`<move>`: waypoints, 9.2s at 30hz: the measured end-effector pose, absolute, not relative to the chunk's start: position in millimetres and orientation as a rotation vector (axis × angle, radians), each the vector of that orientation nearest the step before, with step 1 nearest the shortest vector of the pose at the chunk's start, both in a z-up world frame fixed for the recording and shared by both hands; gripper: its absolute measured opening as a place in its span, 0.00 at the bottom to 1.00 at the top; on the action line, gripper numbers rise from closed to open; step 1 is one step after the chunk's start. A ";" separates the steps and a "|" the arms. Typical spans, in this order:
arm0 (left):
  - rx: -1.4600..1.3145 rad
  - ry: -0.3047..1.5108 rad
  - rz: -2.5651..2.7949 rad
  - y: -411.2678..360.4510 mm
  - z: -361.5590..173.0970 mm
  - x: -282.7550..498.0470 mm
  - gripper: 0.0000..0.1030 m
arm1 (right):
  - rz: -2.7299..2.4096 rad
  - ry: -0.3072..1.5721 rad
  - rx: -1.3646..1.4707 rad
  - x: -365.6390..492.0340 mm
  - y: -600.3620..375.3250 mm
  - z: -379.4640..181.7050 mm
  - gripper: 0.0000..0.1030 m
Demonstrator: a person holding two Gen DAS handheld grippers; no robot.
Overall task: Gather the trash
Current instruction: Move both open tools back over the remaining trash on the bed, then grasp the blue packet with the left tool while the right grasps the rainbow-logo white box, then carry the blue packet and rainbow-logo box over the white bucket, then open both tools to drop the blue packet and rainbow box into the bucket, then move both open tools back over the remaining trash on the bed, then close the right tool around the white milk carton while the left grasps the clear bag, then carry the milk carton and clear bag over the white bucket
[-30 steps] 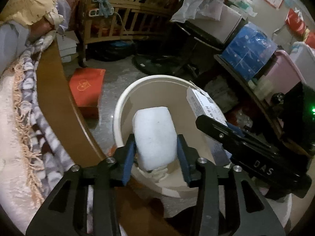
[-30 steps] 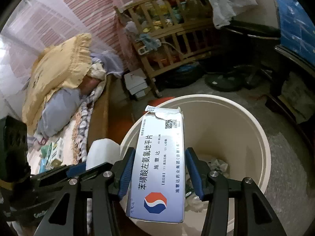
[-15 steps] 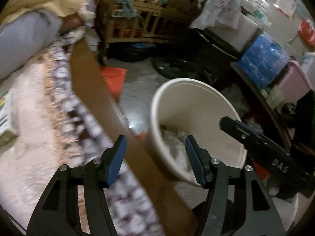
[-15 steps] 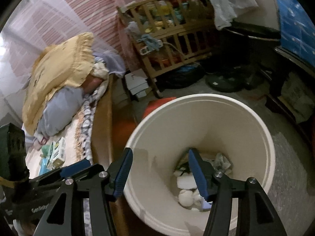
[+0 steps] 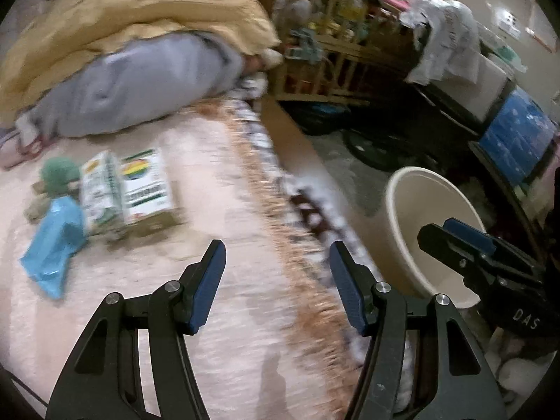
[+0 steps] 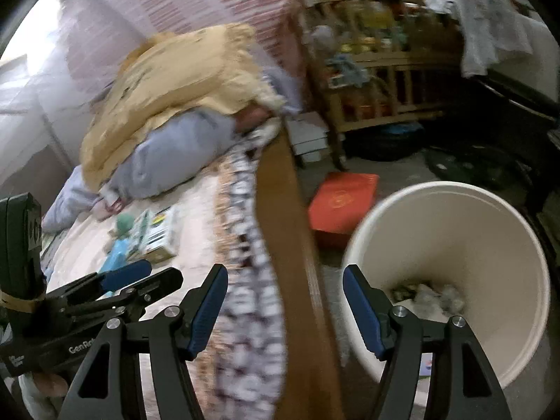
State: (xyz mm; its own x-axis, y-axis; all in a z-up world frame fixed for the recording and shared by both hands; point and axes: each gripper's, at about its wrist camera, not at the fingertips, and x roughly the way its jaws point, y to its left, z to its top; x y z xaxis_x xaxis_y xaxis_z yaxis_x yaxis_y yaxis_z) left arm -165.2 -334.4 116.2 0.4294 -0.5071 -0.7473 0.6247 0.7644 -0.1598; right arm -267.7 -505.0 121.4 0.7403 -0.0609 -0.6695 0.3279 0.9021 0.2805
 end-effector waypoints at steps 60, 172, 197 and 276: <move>0.033 0.961 -0.554 -153.5 88.9 -99.7 0.34 | 0.129 0.873 0.271 -128.4 -370.6 87.9 0.48; 0.150 0.858 -0.745 -364.2 115.1 -162.0 0.58 | -0.272 0.733 0.468 -277.1 -536.8 112.4 0.62; 0.014 0.882 -0.373 -153.2 97.8 -81.0 0.58 | 0.064 0.857 0.280 -141.8 -380.0 104.8 0.66; 0.054 0.811 -0.577 -198.9 133.2 -131.0 0.25 | 0.095 0.788 0.250 -177.4 -366.6 132.1 0.50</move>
State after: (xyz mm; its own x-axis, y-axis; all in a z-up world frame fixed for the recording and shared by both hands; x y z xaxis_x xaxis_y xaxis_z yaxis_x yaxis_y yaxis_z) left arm -131.0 -198.9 133.2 0.5446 -0.4658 -0.6974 0.5058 0.8458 -0.1700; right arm -177.4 -366.6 132.1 0.7027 0.1771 -0.6891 0.0087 0.9663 0.2571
